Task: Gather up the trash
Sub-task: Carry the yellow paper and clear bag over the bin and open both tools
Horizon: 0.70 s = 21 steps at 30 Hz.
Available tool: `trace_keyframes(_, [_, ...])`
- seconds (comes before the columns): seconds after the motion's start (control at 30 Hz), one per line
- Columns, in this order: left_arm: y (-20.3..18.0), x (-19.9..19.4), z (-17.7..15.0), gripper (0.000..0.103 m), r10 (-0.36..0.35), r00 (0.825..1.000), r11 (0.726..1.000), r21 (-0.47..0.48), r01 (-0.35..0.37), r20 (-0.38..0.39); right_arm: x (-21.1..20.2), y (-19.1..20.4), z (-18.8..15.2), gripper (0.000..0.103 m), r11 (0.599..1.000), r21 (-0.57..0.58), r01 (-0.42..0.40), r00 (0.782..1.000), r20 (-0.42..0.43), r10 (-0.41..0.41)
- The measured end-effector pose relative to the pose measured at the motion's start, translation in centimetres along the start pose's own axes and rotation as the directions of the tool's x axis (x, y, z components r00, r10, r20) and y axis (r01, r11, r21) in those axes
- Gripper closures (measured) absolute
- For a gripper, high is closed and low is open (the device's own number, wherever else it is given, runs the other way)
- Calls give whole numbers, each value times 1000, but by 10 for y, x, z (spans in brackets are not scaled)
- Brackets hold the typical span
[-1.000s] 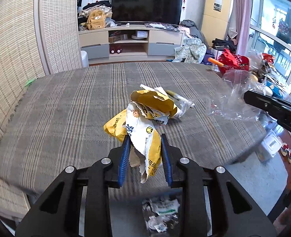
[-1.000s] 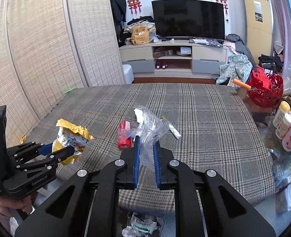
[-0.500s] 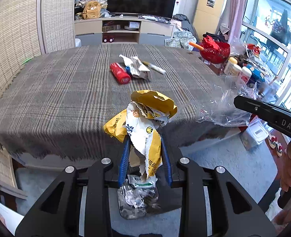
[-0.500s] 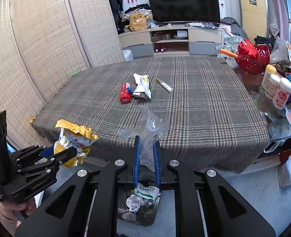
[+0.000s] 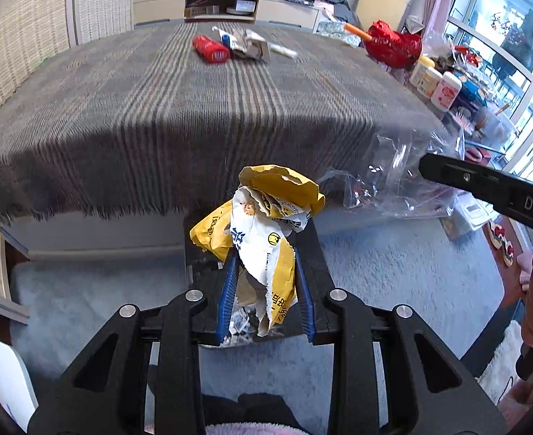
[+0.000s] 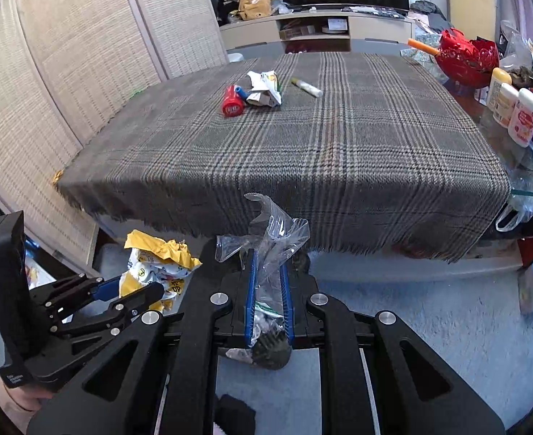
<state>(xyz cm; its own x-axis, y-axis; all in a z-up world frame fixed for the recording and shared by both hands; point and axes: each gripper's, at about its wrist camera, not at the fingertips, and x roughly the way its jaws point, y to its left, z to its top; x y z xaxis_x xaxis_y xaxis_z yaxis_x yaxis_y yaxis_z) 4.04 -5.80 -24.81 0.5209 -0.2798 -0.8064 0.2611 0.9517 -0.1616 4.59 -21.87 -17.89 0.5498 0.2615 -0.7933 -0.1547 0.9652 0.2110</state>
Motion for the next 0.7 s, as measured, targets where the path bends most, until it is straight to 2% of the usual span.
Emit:
trace_keyframes(0.33, [7,30,-24,74,14,997,1000,-20,-16,-74,34,1,-14,89,1000,14,1,997,-78,0])
trace_keyframes(0.7, [20,63,-38,74,-1,988,999,-46,-6,-157,78,-1,-23,89,998,52,-41,983,-179,49])
